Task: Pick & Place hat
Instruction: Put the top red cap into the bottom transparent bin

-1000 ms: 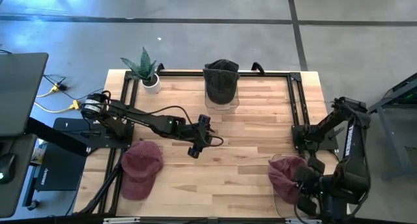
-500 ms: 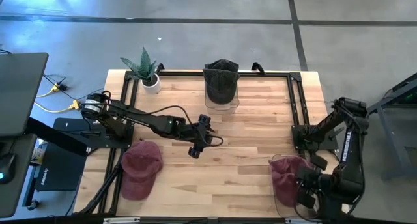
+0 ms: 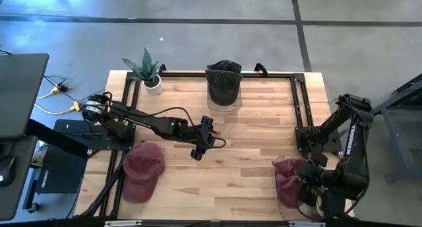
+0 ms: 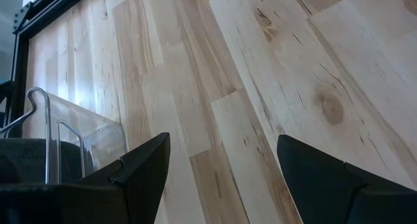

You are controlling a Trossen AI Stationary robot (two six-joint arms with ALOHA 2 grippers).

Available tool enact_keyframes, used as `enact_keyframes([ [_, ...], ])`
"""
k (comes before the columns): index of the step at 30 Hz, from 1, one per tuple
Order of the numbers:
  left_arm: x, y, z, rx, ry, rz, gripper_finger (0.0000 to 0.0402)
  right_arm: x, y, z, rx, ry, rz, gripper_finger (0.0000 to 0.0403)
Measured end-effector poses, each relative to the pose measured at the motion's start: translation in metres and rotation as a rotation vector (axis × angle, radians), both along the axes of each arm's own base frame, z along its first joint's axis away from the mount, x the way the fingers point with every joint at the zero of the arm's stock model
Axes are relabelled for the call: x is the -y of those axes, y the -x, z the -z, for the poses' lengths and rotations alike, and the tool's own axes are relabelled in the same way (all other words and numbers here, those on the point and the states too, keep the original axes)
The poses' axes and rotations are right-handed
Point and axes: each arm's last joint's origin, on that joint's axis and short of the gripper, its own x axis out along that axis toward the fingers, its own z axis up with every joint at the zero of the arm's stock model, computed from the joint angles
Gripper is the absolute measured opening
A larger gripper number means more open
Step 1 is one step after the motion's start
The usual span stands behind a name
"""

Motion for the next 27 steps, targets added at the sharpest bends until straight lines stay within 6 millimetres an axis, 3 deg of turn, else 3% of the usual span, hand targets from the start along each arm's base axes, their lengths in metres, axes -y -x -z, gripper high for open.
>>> enact_keyframes([
  [5, 0.0, 0.0, 0.0001, -0.001, 0.0, 0.0, 0.0273, 0.0004, -0.0027, 0.0004, -0.044, 0.0, -0.044, 0.0184],
  [10, 0.0, 0.0, 0.0001, -0.001, 0.0, 0.001, 0.0273, 0.0015, 0.0006, 0.0013, -0.186, -0.031, -0.04, 0.0121],
  [17, 0.0, 0.0001, 0.0001, -0.001, 0.001, 0.001, 0.0273, 0.0007, -0.0024, 0.0007, -0.109, 0.01, -0.137, 0.0022],
  [24, 0.0, 0.0, 0.0001, -0.001, 0.0, 0.001, 0.0273, 0.0022, -0.0016, -0.0001, -0.041, 0.066, -0.161, 0.0038],
  [27, 0.0, 0.0001, 0.0001, -0.001, 0.001, 0.0, 0.0273, 0.0032, 0.0029, -0.0006, -0.017, 0.106, -0.179, 0.0026],
])
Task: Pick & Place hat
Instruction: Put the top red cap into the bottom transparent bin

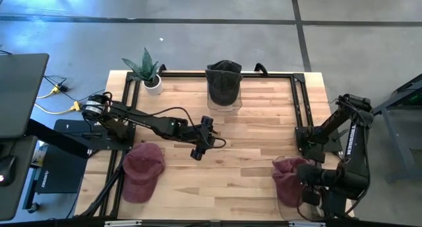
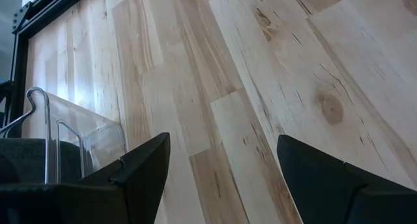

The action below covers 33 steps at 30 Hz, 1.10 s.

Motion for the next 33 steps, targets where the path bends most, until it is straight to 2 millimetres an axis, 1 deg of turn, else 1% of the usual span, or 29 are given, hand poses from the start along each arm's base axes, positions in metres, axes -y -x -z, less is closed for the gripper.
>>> enact_keyframes([
  [4, 0.0, 0.0, 0.0, 0.0, 0.005, -0.004, 0.0273, 0.002, 0.007, -0.001, 0.032, 0.038, 0.005, 0.0022],
  [6, 0.0, 0.001, 0.001, -0.007, 0.004, -0.005, 0.0273, 0.003, 0.01, 0.001, 0.029, 0.048, 0.018, 0.0027],
  [12, 0.0, 0.002, 0.002, -0.024, 0.001, -0.005, 0.0273, 0.007, 0.013, 0.015, 0.01, 0.093, 0.049, 0.0081],
  [14, 0.0, 0.002, 0.002, -0.023, 0.001, -0.005, 0.0273, 0.007, 0.013, 0.016, 0.012, 0.09, 0.057, 0.0095],
  [19, 0.0, 0.001, 0.002, -0.022, 0.002, -0.005, 0.0273, 0.005, 0.011, 0.007, 0.038, 0.059, 0.067, 0.0134],
  [26, 0.0, 0.001, 0.002, -0.021, 0.002, -0.005, 0.0273, 0.001, 0.008, -0.01, 0.128, 0.019, 0.042, 0.019],
  [29, 0.0, 0.001, 0.002, -0.021, 0.001, -0.006, 0.0273, 0.0, 0.007, -0.013, 0.13, 0.006, 0.044, 0.0203],
  [33, 0.0, 0.001, 0.002, -0.021, 0.002, -0.005, 0.0273, 0.002, 0.006, -0.013, 0.064, -0.007, 0.088, 0.0205],
])
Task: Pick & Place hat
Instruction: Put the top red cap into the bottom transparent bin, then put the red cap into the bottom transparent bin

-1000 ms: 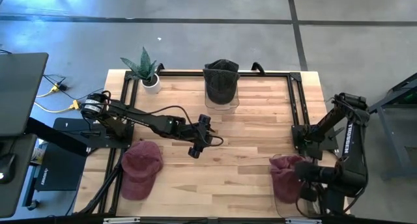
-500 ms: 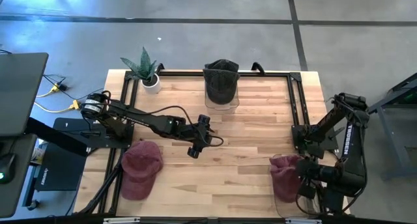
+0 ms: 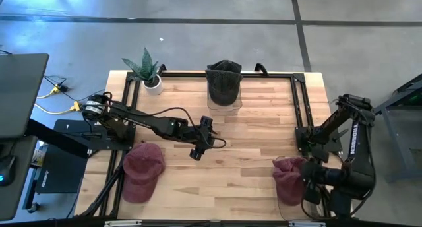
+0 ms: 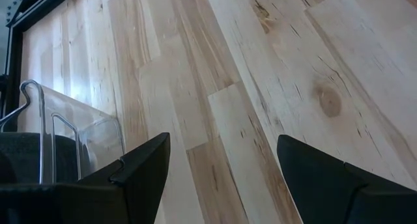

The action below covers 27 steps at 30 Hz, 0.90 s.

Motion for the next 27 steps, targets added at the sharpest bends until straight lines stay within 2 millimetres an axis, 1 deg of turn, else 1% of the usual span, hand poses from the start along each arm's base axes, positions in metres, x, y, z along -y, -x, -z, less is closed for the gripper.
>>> enact_keyframes([
  [2, 0.0, 0.0, 0.0, 0.0, 0.0, 0.0, 0.0273, 0.002, -0.003, 0.0, -0.024, -0.006, 0.025, 0.0202],
  [4, 0.0, 0.0, 0.0, 0.0, 0.0, 0.0, 0.0273, 0.004, -0.006, -0.002, -0.003, -0.005, 0.028, 0.0198],
  [10, 0.0, 0.0, 0.0, 0.0, -0.001, -0.001, 0.0273, 0.011, -0.016, -0.018, 0.146, 0.039, -0.049, 0.018],
  [13, 0.0, 0.0, 0.0, 0.001, 0.0, -0.002, 0.0273, 0.015, -0.021, -0.022, 0.204, 0.069, -0.06, 0.017],
  [15, -0.001, 0.0, 0.0, 0.005, 0.003, -0.03, 0.0273, 0.015, -0.027, -0.023, 0.275, 0.112, -0.081, 0.0163],
  [18, -0.003, 0.0, -0.001, 0.024, -0.019, -0.124, 0.0273, 0.009, -0.045, -0.024, 0.426, 0.169, -0.115, 0.0154],
  [21, -0.007, 0.001, -0.002, 0.05, -0.091, -0.238, 0.0273, 0.003, -0.069, -0.022, 0.51, 0.226, -0.126, 0.0146],
  [24, -0.011, 0.002, -0.003, 0.081, -0.154, -0.371, 0.0273, 0.0, -0.099, -0.013, 0.487, 0.296, -0.151, 0.014],
  [27, -0.014, 0.006, -0.002, 0.073, -0.223, -0.455, 0.0273, 0.002, -0.132, 0.006, 0.386, 0.385, -0.199, 0.0138],
])
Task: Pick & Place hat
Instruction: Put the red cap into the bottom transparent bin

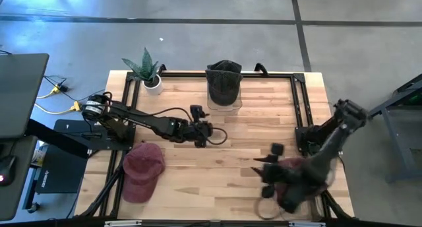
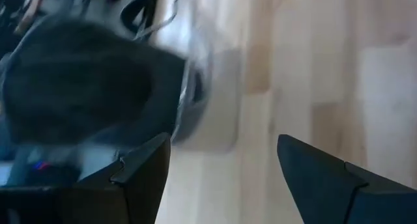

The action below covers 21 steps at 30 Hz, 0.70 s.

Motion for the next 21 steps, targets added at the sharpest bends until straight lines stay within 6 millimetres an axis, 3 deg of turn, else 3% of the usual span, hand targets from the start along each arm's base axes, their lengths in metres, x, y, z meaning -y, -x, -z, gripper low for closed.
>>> enact_keyframes([
  [4, -0.002, 0.012, -0.003, -0.034, 0.053, -0.096, 0.0273, 0.012, -0.044, 0.033, -0.177, 0.13, -0.011, 0.0138],
  [8, 0.002, 0.027, -0.006, -0.204, 0.376, -0.105, 0.0273, 0.029, -0.087, 0.065, -0.271, 0.19, -0.037, 0.0138],
  [10, 0.008, 0.035, -0.004, -0.299, 0.513, -0.095, 0.0273, 0.04, -0.105, 0.084, -0.278, 0.169, -0.107, 0.0138],
  [13, 0.021, 0.052, 0.002, -0.504, 0.623, -0.06, 0.0273, 0.06, -0.128, 0.111, -0.176, -0.018, -0.315, 0.0138],
  [17, 0.041, 0.084, 0.003, -0.787, 0.671, -0.135, 0.0273, 0.091, -0.14, 0.131, 0.064, -0.256, -0.563, 0.0138],
  [21, 0.057, 0.109, -0.001, -0.937, 0.649, -0.29, 0.0273, 0.121, -0.137, 0.144, 0.175, -0.323, -0.518, 0.0138],
])
